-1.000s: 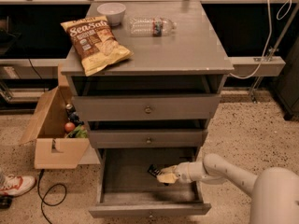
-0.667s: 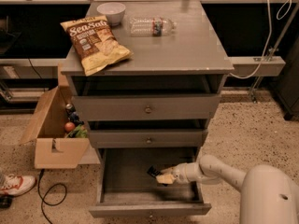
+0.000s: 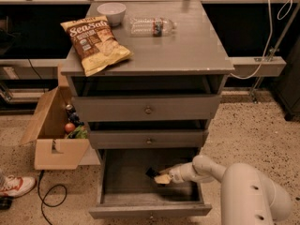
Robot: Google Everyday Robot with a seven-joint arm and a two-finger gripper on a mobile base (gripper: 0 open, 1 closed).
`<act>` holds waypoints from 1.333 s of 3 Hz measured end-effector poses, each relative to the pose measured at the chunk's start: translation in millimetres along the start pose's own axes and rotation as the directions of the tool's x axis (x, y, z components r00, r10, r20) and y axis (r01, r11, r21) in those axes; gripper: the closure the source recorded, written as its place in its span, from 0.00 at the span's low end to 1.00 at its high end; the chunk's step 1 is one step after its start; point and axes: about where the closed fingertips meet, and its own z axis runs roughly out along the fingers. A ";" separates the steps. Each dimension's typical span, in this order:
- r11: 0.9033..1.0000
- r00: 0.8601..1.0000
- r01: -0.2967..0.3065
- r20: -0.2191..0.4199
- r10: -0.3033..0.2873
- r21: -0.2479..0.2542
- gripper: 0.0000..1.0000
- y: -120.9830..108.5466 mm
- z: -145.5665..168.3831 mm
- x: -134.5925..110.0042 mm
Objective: Place rxbar chocolate into bottom drawer
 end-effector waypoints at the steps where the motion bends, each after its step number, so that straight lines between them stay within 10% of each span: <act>1: 1.000 1.000 0.012 -0.005 -0.012 -0.008 0.42 -7.1 6.4 2.8; 3: 1.000 0.996 -0.004 0.088 0.005 -0.017 0.00 -10.9 -31.9 3.6; 4: 1.000 0.977 -0.003 0.215 0.005 -0.006 0.00 -10.3 -84.7 1.7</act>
Offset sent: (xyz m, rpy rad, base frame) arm 0.0076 -0.0236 -0.0029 0.0028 -0.0152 -0.0032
